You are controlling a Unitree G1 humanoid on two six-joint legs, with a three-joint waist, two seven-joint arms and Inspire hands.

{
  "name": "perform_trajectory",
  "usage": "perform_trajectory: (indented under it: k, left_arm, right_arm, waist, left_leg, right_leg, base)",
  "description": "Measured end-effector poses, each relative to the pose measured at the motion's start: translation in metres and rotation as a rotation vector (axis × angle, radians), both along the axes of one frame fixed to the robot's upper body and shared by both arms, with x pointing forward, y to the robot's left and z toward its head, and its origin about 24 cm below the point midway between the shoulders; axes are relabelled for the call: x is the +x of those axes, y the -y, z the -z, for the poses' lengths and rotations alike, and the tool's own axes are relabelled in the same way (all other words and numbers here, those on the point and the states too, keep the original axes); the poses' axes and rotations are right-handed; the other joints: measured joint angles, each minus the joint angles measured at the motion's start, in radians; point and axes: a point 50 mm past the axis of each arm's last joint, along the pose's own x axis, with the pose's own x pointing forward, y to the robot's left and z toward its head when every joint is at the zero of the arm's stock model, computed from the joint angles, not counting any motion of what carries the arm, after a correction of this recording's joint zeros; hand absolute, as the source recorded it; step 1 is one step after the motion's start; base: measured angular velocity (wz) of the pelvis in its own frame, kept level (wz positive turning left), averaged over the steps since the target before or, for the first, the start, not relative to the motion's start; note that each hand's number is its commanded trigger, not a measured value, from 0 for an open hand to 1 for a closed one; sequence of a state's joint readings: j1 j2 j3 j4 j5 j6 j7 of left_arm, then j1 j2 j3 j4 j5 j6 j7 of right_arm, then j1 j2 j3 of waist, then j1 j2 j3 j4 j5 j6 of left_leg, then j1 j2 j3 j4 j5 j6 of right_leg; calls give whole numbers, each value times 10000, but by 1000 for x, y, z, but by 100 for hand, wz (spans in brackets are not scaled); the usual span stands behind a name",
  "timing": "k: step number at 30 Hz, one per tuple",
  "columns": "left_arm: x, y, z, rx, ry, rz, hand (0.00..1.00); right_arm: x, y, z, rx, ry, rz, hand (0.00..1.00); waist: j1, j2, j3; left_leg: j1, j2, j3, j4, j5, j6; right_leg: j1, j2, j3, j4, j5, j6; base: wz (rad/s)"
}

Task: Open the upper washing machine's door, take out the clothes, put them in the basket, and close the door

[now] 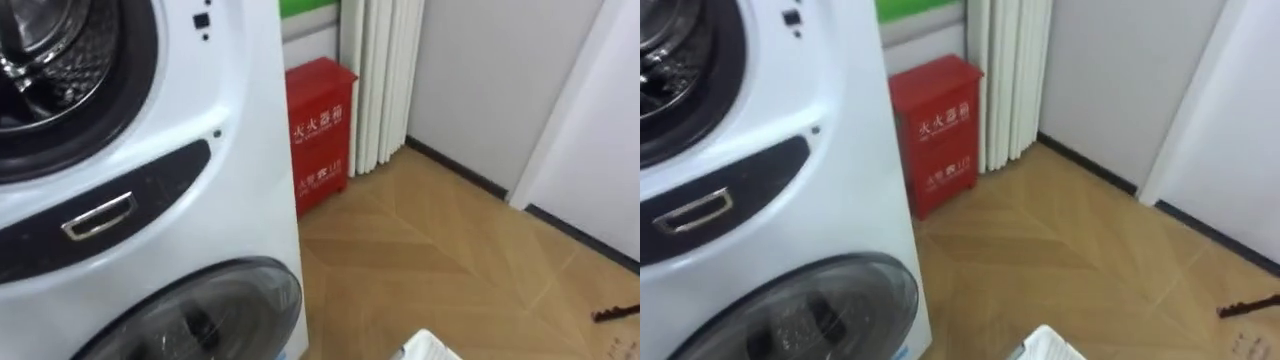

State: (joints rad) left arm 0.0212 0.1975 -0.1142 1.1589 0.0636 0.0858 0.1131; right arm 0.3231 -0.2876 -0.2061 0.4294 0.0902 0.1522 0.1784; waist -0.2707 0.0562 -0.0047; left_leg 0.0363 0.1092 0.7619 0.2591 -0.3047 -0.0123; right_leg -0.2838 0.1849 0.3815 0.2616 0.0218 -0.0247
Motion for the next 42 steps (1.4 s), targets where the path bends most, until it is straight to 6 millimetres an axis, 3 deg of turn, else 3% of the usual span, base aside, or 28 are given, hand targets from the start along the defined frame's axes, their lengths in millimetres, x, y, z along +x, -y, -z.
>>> perform_trajectory:
  k: [6, 8, 12, 17, 23, 24, 25, 27, 29, 35, 36, 39, 42]
  left_arm:
    - [-2, 14, 3, -509, 81, -24, 0]
    - [-5, 13, 4, -631, 187, -331, 0]
    - [-4, 14, 3, -856, 452, -559, 0]
    - [-4, 14, 3, -1043, 631, -971, 0]
    - [3, 19, 3, -1165, 945, -890, 0]
    - [5, 19, 2, -1170, 975, -864, 0]
    - [6, 19, 2, -1170, 995, -839, 0]
    - [9, 23, 2, -1117, 1042, -675, 0]
    - [10, 26, 2, -1117, 1101, -610, 0]
    - [12, 33, 3, -1091, 1119, -458, 0]
    - [12, 33, 3, -1100, 1129, -453, 0]
    - [12, 34, 3, -1113, 1105, -391, 0]
    - [12, 34, 4, -1111, 1074, -322, 0]
  right_arm:
    - [13, 5, 16, -294, -1, 1641, 100]
    - [18, 4, 19, -242, 134, 2020, 100]
    - [25, 3, 20, -50, 652, 2739, 100]
    - [34, 3, 22, -265, 752, 3033, 100]
    - [40, 2, 24, -433, 701, 3351, 100]
    - [40, 2, 25, -484, 678, 3405, 61]
    - [39, 2, 25, -502, 664, 3438, 0]
    - [38, 2, 27, -485, 624, 3638, 0]
    - [38, 1, 27, -410, 655, 3717, 0]
    - [42, -3, 28, -99, 823, 4033, 0]
    - [42, -4, 29, -33, 827, 4074, 0]
    - [43, -6, 30, 173, 826, 4297, 0]
    - [41, -6, 31, 216, 724, 4390, 0]
  waist:
    - [-72, 919, 6]
    - [14, 1052, -7]
    - [71, 1182, -22]
    - [151, 1344, -1]
    - [214, 1356, 6]
    - [215, 1347, 17]
    - [216, 1349, 21]
    - [301, 1333, 79]
    - [314, 1390, 41]
    - [339, 1352, 119]
    - [388, 1246, 197]
    - [532, 1176, 231]
    - [570, 1130, 208]
  left_leg:
    - [-457, -88, -354, -53, 62, 68]
    - [-579, -230, -618, -224, 140, 144]
    - [-856, -320, -995, -235, 193, 193]
    - [-1211, -388, -1137, -236, 264, 253]
    - [-1845, -695, -1435, -461, 523, 320]
    - [-1952, -700, -1549, -487, 566, 327]
    - [-1997, -705, -1622, -506, 591, 327]
    - [-2038, -758, -1816, -593, 666, 306]
    - [-2133, -798, -1974, -652, 721, 308]
    - [-2249, -841, -2474, -747, 875, 310]
    - [-2247, -848, -2528, -745, 879, 312]
    - [-2262, -850, -2612, -709, 880, 314]
    - [-2355, -853, -2839, -661, 891, 330]
  right_leg:
    - [-348, -100, -262, -6, 5, 10]
    - [-524, -105, -311, 133, -82, -9]
    - [-805, -261, -646, 386, -262, -60]
    - [-1201, -364, -801, 557, -342, -55]
    - [-1986, -597, -999, 914, -465, -65]
    - [-2088, -643, -1100, 1000, -483, -91]
    - [-2111, -666, -1156, 996, -490, -100]
    - [-2133, -732, -1341, 998, -530, -150]
    - [-2232, -794, -1478, 1008, -603, -174]
    - [-2252, -978, -1953, 1038, -757, -240]
    - [-2252, -984, -1964, 1040, -795, -239]
    - [-2252, -1029, -2057, 990, -890, -232]
    - [-2247, -1097, -2186, 974, -923, -224]
  base:
    - [14]
    - [16]
    - [21]
    - [13]
    - [15]
    - [26]
    - [30]
    - [26]
    - [27]
    - [24]
    - [16]
    - [9]
    - [23]
